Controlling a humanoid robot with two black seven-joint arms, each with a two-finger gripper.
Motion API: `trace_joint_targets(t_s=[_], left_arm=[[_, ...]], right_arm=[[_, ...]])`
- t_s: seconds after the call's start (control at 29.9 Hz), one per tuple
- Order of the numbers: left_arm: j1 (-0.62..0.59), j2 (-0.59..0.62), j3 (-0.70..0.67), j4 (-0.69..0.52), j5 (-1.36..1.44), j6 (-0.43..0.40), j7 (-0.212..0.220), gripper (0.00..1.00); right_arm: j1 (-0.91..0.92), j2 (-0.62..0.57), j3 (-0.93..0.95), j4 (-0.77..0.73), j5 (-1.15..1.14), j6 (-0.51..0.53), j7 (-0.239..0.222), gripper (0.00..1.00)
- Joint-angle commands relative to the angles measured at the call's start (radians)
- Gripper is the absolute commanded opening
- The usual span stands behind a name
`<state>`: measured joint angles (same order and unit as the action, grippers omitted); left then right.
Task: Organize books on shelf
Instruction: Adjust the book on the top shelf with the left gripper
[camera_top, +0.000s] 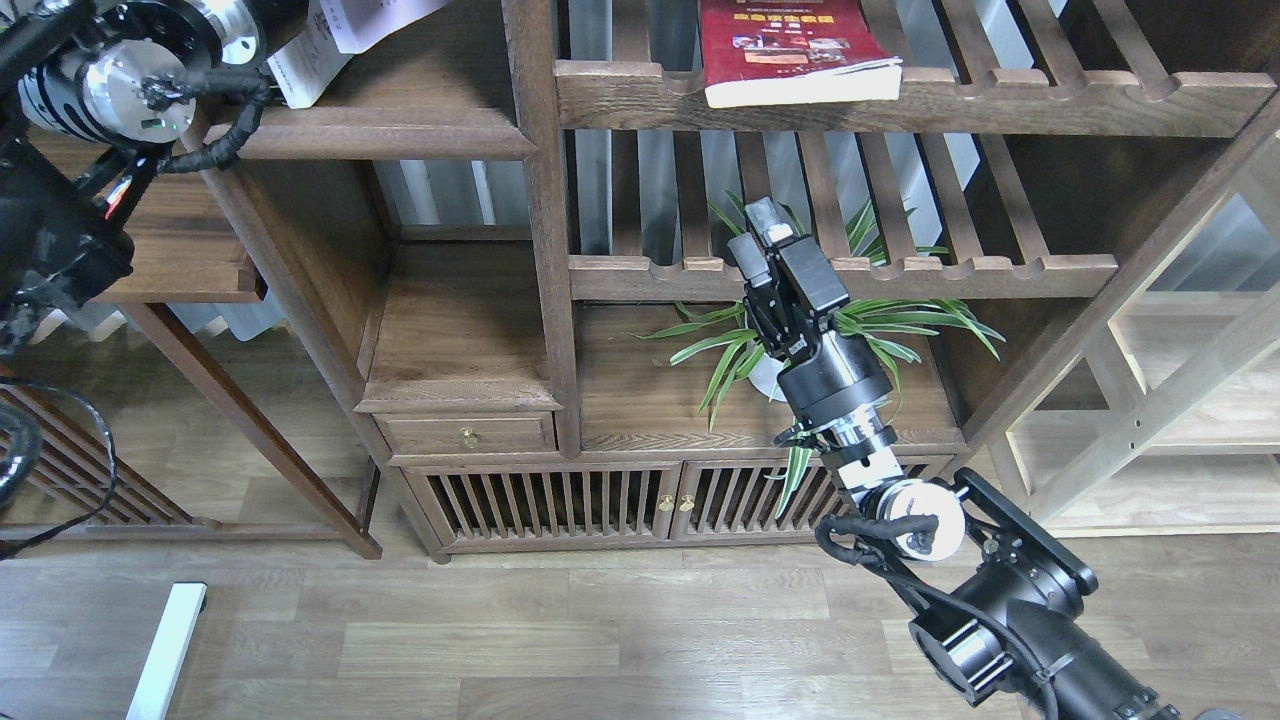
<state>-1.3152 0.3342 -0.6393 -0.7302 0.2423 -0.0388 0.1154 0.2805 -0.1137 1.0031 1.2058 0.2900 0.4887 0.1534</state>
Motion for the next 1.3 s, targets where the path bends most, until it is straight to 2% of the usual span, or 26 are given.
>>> trace_joint_targets(t_s=[0.0,0.23,0.6,0.74,1.0,1.27], left_arm=[[0.002,0.005,0.036,-0.008,0.002,-0.003,-0.013,0.0],[0.005,0.008,0.049,-0.011,0.002,-0.009,-0.029,0.0],[0.017,0.014,0.058,-0.017,0.015,-0.013,-0.085,0.0],[0.025,0.028,0.061,-0.017,0.015,-0.013,-0.12,0.0],[0.065,0.045,0.089,-0.017,0.015,-0.016,-0.217,0.0],[0.077,0.046,0.089,-0.012,0.017,-0.016,-0.26,0.04]], right_arm=[[-0.004,0.0,-0.001,0.0,0.0,0.0,0.0,0.73],[-0.006,-0.001,-0.001,0.0,0.0,0.0,0.0,0.73],[-0.007,-0.001,-0.001,0.0,-0.002,0.0,-0.001,0.72],[-0.007,0.0,-0.003,0.0,-0.015,0.0,-0.002,0.72],[-0.009,0.0,-0.004,0.001,-0.02,0.0,0.0,0.72],[-0.015,0.002,-0.008,0.001,-0.023,0.0,-0.002,0.72]])
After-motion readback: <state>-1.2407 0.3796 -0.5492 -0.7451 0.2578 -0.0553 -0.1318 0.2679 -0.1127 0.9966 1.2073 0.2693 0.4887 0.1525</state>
